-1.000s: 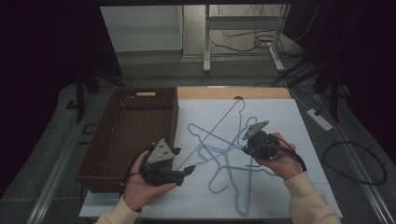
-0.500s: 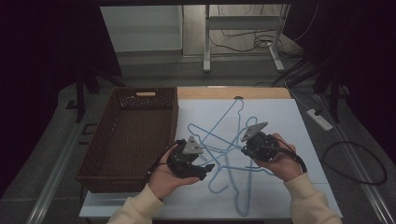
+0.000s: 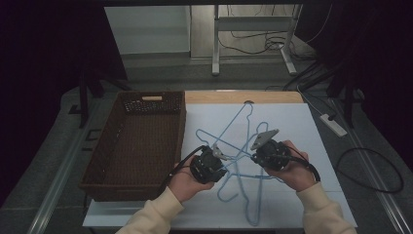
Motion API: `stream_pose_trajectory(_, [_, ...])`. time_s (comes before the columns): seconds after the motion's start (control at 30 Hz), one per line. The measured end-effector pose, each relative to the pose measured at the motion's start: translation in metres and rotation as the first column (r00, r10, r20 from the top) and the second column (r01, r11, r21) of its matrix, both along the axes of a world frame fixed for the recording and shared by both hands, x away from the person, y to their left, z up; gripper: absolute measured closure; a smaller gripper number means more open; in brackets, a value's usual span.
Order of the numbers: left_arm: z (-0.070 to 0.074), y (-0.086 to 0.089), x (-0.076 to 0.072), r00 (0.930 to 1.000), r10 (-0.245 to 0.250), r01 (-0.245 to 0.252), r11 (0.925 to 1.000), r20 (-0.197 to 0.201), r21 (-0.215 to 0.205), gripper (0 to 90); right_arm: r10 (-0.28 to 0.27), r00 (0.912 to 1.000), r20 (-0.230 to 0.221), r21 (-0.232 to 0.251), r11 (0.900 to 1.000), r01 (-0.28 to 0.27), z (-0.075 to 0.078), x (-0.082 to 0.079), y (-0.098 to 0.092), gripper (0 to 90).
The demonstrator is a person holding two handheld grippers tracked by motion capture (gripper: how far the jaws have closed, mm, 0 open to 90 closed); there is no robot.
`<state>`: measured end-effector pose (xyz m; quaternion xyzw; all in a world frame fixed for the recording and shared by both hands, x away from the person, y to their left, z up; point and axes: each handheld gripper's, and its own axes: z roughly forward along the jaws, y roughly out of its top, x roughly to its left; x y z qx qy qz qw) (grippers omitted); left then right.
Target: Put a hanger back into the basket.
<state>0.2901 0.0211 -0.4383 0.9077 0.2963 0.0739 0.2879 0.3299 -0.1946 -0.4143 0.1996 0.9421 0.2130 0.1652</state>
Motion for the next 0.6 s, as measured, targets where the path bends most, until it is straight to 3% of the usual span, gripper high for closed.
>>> stream_pose_trajectory(0.37, [0.0028, 0.0008, -0.0009, 0.9999, 0.001, -0.001, 0.9996, -0.016, -0.03, 85.7, 0.008, 0.9999, 0.013, 0.009, 1.0, -0.008, 0.0015, -0.0027, -0.0026, 85.9])
stream_pose_trajectory(0.6, [0.0008, 0.0024, -0.0012, 0.9998, 0.009, -0.01, 0.9996, -0.016, -0.026, 85.9, 0.01, 0.9998, 0.016, 0.031, 0.999, -0.01, -0.0013, -0.0024, -0.0031, 84.1])
